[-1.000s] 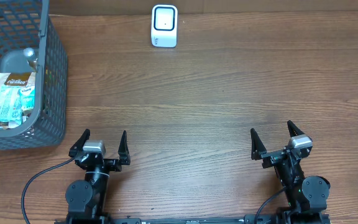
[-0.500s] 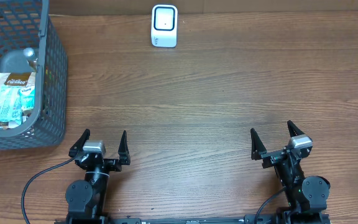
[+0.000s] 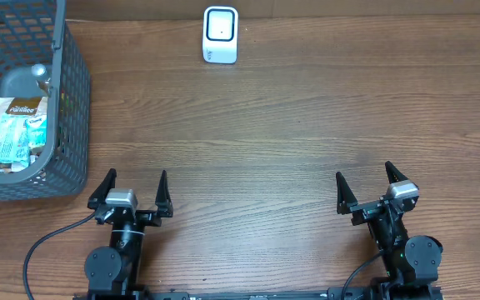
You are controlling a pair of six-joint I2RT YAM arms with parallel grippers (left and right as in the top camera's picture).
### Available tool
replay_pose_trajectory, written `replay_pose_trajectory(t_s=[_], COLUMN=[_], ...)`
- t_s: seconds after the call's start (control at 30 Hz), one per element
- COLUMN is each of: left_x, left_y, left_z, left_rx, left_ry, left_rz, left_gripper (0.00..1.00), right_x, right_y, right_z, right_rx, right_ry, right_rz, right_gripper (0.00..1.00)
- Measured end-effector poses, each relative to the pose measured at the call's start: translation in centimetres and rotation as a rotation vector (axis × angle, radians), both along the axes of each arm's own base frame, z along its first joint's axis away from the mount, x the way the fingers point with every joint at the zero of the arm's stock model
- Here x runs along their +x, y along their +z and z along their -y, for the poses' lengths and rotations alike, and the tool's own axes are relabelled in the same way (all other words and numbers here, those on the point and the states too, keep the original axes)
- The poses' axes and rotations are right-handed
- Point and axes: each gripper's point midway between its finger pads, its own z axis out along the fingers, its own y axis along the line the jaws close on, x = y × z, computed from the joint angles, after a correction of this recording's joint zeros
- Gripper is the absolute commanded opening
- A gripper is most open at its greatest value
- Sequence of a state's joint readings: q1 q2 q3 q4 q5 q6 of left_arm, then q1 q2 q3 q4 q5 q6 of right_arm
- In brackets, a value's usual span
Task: Scan the item barcode
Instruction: 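Move the left gripper up and over the grey basket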
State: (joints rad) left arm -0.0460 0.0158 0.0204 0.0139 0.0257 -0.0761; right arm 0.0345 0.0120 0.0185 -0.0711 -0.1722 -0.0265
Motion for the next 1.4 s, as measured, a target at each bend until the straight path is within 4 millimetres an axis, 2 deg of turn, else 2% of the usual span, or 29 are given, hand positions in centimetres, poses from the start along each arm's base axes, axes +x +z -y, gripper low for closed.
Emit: replay_pose_trajectory(t_s=[0.13,0.27,0.33,0.37,0.47,0.57,0.67,0.8,0.97,1.13,1.3,1.4], left_x=[-0.6,-2.4,-3.9,-5.3,-7.9,-11.5,-13.9,-14.2,-12.0,-9.3,-6.5,-4.2], left_y=[3.3,10.3,14.1,17.0,21.3,26.3,30.0,33.3,35.9,36.1,33.5,30.4], left_z=[0.0,-0.1,-0.2,-0.2,-0.4,-0.5,-0.7,-0.7,-0.6,-0.6,-0.4,-0.3], left_rx=[-0.006,-0.014,-0.018,-0.021,-0.024,-0.018,-0.005,0.002,0.011,0.023,0.038,0.048], left_ry=[0.0,0.0,-0.001,-0.001,0.0,0.005,0.013,0.013,0.012,0.011,0.006,0.003], left_rz=[0.069,0.236,0.332,0.406,0.506,0.622,0.661,0.589,0.415,0.172,-0.124,-0.315], left_gripper=[1.0,1.0,1.0,1.0,1.0,1.0,1.0,1.0,1.0,1.0,1.0,1.0], right_x=[0.0,0.0,0.0,0.0,0.0,0.0,0.0,0.0,0.0,0.0,0.0,0.0], right_y=[0.0,0.0,0.0,0.0,0.0,0.0,0.0,0.0,0.0,0.0,0.0,0.0], right_z=[0.0,0.0,0.0,0.0,0.0,0.0,0.0,0.0,0.0,0.0,0.0,0.0], right_rx=[0.0,0.0,0.0,0.0,0.0,0.0,0.0,0.0,0.0,0.0,0.0,0.0], right_ry=[0.0,0.0,0.0,0.0,0.0,0.0,0.0,0.0,0.0,0.0,0.0,0.0], right_rz=[0.0,0.0,0.0,0.0,0.0,0.0,0.0,0.0,0.0,0.0,0.0,0.0], right_gripper=[1.0,1.0,1.0,1.0,1.0,1.0,1.0,1.0,1.0,1.0,1.0,1.0])
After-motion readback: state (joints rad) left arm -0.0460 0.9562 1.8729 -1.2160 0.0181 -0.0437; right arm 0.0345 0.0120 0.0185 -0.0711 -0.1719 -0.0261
